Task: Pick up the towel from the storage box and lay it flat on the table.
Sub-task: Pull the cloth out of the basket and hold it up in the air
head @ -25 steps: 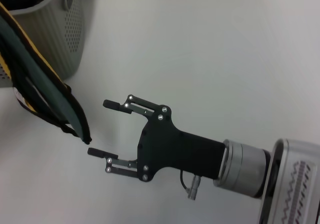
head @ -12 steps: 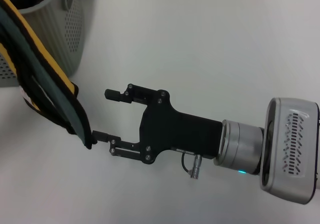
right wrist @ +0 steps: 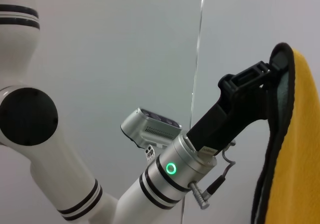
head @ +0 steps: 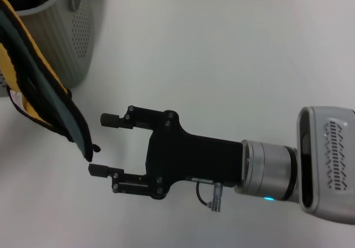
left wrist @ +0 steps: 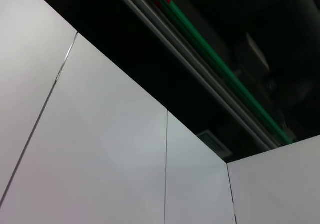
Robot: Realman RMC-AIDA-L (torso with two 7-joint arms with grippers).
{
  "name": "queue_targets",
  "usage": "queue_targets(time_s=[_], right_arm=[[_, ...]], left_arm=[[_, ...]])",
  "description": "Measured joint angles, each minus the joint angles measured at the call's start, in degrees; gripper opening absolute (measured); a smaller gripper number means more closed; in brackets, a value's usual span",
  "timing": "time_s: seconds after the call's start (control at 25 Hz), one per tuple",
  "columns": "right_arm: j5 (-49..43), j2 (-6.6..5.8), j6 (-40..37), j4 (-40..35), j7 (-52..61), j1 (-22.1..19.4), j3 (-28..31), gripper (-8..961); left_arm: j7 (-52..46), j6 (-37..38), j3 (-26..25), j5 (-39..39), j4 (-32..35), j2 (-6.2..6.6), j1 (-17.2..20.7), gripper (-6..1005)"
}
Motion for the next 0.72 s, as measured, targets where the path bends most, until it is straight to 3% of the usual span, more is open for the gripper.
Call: queue_targets(time_s=[0.4,0.72], right_arm=[[0.1,0.0,7.9,0.7,8.9,5.9,1.2,602],[0.1,0.0,7.7,0.9,8.7,2.9,1.9,588]], left_arm=[[1.2,0.0,2.0,0.0,-0.3,0.04,-0.9,23],[1.2,-0.1,2.1,-1.3,-0.3,0.16,-0.7,23]])
